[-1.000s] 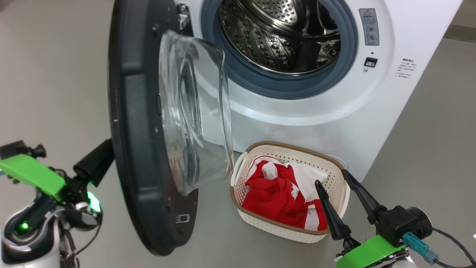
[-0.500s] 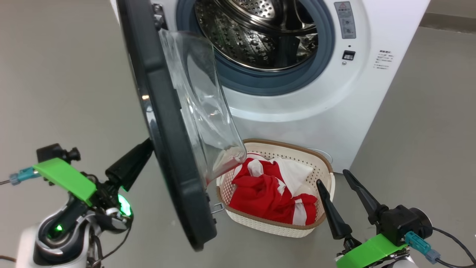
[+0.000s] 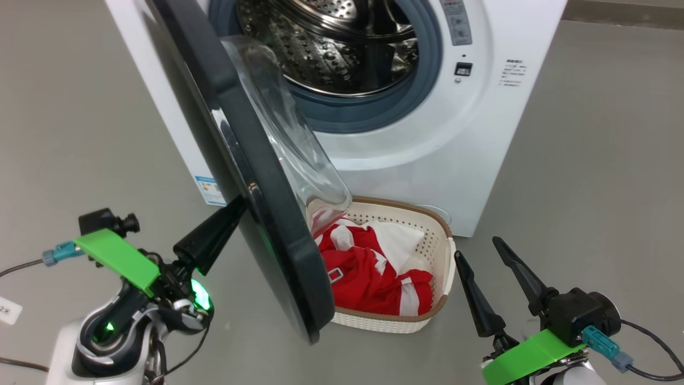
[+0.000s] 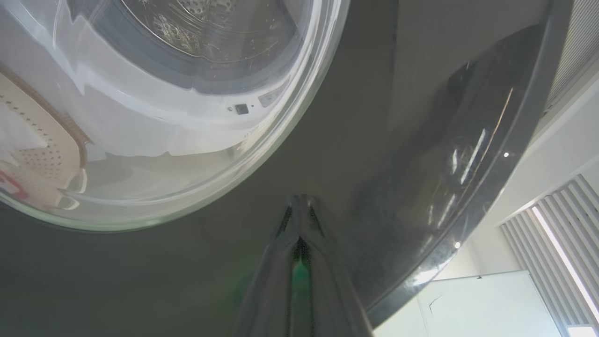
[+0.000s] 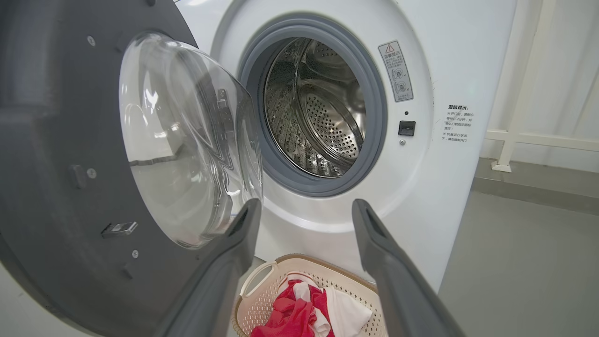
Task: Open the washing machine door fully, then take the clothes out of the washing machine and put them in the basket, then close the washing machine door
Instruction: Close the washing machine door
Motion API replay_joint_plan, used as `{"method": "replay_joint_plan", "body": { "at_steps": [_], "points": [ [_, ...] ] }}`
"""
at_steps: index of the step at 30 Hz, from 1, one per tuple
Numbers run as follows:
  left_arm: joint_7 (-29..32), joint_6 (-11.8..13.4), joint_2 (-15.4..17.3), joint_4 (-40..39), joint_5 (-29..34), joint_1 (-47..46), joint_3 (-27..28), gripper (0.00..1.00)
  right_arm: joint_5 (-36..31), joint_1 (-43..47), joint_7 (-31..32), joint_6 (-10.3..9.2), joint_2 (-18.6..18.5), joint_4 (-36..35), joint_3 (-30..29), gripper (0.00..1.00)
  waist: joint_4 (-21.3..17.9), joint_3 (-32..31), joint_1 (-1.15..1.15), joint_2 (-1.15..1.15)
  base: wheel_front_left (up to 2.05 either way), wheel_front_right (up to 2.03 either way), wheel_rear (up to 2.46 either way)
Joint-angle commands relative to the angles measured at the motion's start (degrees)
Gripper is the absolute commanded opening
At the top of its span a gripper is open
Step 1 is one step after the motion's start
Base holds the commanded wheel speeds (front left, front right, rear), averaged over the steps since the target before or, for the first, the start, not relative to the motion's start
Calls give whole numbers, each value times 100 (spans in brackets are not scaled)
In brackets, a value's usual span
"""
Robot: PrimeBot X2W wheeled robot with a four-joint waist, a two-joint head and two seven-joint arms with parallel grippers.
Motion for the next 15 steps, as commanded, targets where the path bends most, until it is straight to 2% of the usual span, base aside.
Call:
{"method": "replay_joint_plan", "body": {
  "at_steps": [1,15],
  "points": [
    [-33,-96,85,-95,-64,-236,86,0,8,-185,-37,26,8,-127,123,100,-117,15,0,0,0,0,0],
    [-678,-609,85,319,-235,-557,-30,0,-18,-239,-37,26,8,-131,158,100,-653,134,0,0,0,0,0]
  ]
}}
